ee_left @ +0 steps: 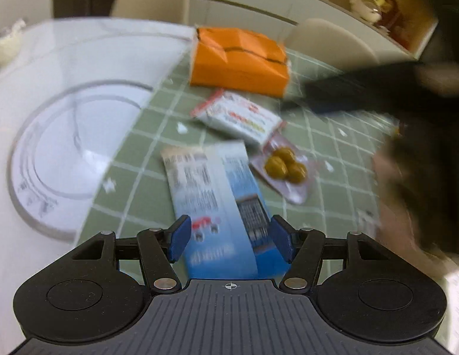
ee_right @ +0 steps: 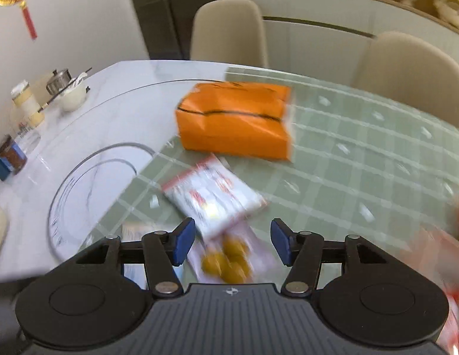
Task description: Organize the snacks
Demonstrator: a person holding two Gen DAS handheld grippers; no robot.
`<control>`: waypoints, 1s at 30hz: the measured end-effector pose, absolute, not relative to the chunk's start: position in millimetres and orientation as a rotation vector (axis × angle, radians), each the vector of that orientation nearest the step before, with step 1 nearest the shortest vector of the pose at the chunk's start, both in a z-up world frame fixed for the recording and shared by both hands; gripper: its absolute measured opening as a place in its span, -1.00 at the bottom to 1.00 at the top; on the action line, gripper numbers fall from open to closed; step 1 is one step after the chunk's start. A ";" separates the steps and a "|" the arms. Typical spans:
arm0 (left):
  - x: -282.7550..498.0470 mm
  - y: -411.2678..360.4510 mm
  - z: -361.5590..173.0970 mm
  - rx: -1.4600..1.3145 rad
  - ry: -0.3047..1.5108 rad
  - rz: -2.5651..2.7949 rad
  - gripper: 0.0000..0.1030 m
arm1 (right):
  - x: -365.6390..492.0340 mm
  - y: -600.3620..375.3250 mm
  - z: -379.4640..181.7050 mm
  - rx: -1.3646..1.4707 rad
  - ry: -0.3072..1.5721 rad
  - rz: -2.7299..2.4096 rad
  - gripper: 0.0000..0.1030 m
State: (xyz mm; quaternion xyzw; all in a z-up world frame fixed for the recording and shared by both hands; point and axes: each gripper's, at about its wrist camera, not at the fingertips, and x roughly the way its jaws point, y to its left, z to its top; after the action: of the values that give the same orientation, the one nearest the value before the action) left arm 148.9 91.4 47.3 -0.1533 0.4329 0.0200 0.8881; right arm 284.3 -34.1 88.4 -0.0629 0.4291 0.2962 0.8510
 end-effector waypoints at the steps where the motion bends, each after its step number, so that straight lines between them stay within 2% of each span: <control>1: 142.7 95.2 47.0 -0.340 0.905 0.006 0.26 | 294.0 -18.9 83.2 -0.154 0.891 0.619 0.10; 11: 112.3 133.0 46.8 -0.391 0.887 -0.091 0.26 | 363.0 47.1 33.3 -0.118 1.013 0.537 0.13; 13: 113.2 143.5 42.9 -0.421 0.888 -0.072 0.26 | 357.7 42.1 33.3 -0.084 1.042 0.543 0.13; 17: 113.3 155.5 40.4 -0.473 0.876 -0.045 0.26 | 327.6 27.6 35.8 -0.112 1.085 0.591 -0.08; 21: 111.6 149.4 41.3 -0.476 0.881 -0.056 0.26 | 293.5 3.2 37.0 -0.114 1.116 0.619 -0.18; 30: 98.0 96.6 40.2 -0.283 0.925 -0.122 0.26 | 233.9 -58.5 37.2 0.035 1.200 0.658 -0.25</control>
State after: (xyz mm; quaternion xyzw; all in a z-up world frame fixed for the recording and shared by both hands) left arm 98.0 96.6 40.2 -0.1357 0.4446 -0.0588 0.8834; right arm 233.9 -58.5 37.2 0.0160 0.5544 0.3038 0.7747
